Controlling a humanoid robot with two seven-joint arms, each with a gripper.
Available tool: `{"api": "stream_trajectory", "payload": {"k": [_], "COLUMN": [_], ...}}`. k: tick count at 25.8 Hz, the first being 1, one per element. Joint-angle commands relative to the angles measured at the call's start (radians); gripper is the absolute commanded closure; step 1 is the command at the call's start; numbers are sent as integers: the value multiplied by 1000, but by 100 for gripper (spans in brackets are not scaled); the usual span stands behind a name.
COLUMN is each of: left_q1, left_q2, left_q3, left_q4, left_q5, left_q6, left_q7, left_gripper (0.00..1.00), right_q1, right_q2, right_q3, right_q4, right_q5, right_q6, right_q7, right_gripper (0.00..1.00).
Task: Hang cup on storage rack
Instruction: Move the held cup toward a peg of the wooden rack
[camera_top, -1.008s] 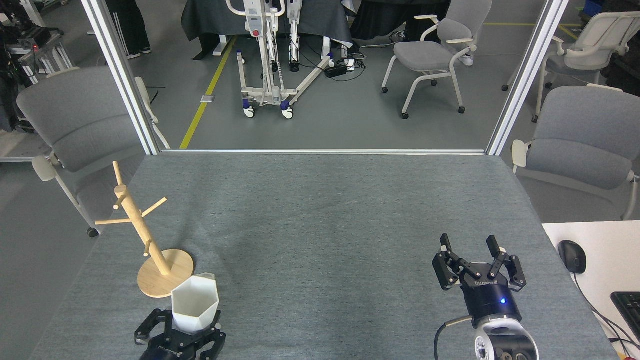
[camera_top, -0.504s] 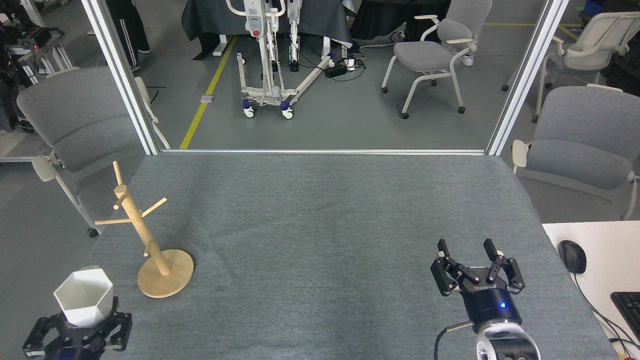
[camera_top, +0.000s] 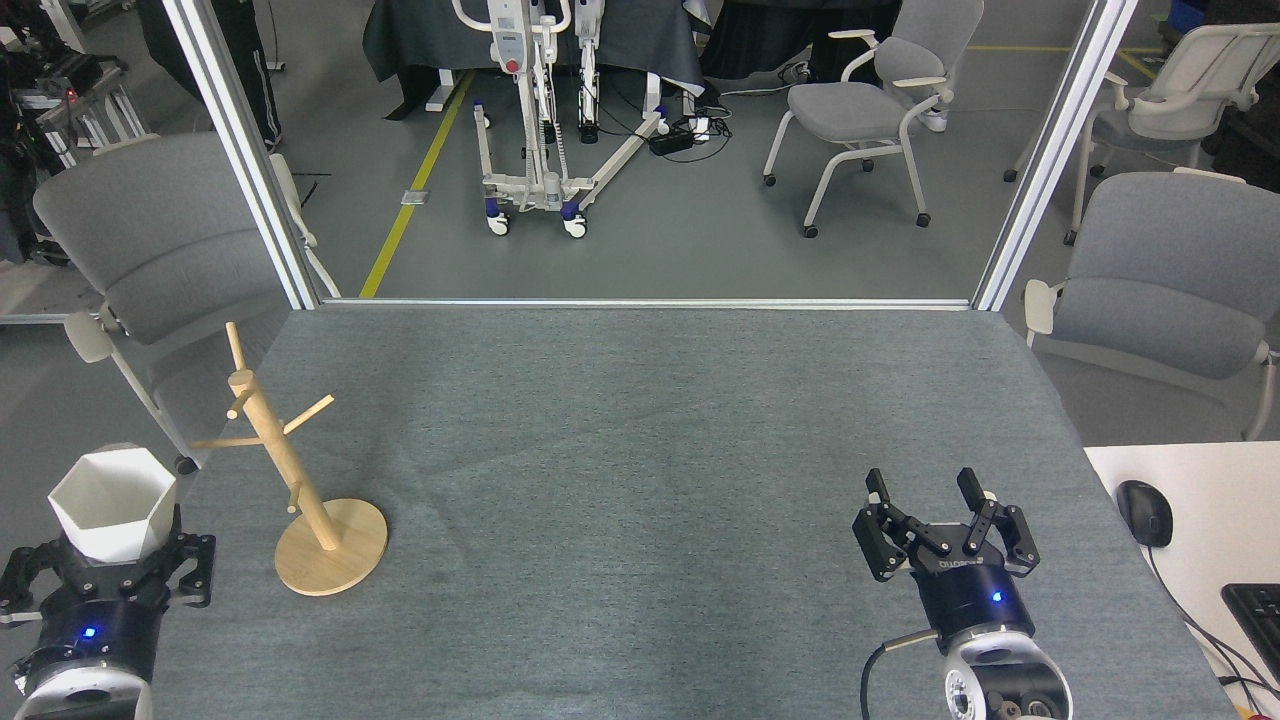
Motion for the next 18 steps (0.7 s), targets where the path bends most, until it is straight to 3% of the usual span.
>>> {"api": "stream_trajectory", "payload": {"k": [1,18], "left_q1": [-28,-49], "left_q2": [0,-12], "left_q3": [0,-59], "left_q4": [17,37], "left_q5": [-31,-96], "left_q6": [-2,-2], "left_q7": [1,1], "left_gripper": [100,100], "right_q1": [-2,-13], "right_q2": [0,-8], "right_q3": [1,10], "right_q4": [3,20], "right_q5": [0,-1], "right_q6": [-2,3], "right_q7": [3,5], "right_gripper": [1,1]}}
